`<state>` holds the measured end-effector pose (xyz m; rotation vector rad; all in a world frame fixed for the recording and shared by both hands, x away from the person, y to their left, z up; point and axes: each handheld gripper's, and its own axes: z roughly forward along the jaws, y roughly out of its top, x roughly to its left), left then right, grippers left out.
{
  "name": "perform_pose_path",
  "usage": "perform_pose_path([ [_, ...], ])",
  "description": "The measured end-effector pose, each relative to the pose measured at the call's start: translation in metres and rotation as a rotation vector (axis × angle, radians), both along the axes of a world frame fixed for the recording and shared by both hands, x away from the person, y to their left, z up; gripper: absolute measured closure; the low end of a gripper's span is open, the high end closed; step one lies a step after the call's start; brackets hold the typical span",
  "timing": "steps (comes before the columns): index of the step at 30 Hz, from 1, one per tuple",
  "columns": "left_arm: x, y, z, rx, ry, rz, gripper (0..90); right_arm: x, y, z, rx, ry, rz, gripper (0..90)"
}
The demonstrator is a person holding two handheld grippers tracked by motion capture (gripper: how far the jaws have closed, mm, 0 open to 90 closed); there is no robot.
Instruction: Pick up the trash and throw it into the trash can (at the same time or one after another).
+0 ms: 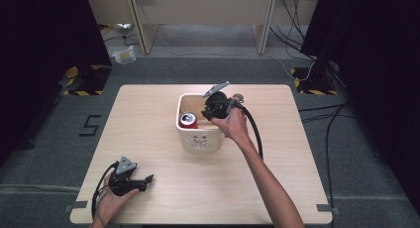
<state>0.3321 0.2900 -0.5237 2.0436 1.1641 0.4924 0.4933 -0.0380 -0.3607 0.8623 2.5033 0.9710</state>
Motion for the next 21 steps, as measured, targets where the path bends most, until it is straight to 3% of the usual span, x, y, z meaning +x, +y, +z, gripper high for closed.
perform_pose_path([
  [10,0.000,0.000,0.000,0.001,0.002,0.000,17.5,-0.003,-0.017,0.020,0.056,-0.032,-0.037,57.4],
  [21,0.000,0.000,0.000,0.000,0.001,-0.001,17.5,-0.006,-0.036,0.022,0.076,-0.052,-0.070,48.5],
])
